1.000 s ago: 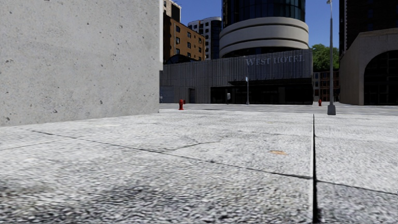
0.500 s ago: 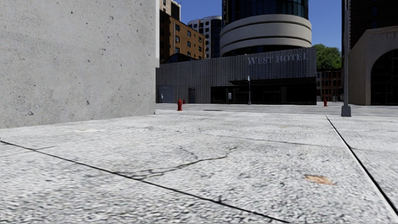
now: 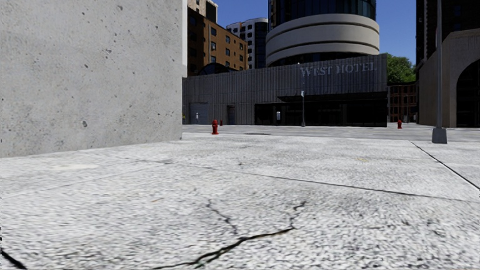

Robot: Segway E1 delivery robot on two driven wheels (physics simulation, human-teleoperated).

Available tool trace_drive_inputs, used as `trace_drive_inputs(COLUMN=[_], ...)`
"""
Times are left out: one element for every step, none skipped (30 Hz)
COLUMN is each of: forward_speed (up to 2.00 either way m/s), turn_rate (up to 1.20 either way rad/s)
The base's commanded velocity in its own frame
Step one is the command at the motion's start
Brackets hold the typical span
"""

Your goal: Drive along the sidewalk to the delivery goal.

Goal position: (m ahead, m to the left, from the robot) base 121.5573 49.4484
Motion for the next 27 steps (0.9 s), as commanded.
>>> trace_drive_inputs(forward_speed=[2.00, 2.00, 2.00, 2.00, 2.00, 2.00, 2.00, 2.00, 2.00, 2.00, 2.00, 2.00, 2.00, 2.00, 2.00, 2.00, 2.00, 2.00, 2.00, 2.00, 2.00, 2.00, 2.00, 2.00, 2.00, 2.00, 2.00], turn_rate=[0.00, 0.00, 0.00, 0.00, 0.00, 0.00, 0.00, 0.00, 0.00, 0.00, 0.00, 0.00, 0.00, 0.00, 0.00, 0.00, 0.00, 0.00, 0.00, 0.00, 0.00, 0.00, 0.00, 0.00, 0.00, 0.00, 0.00])
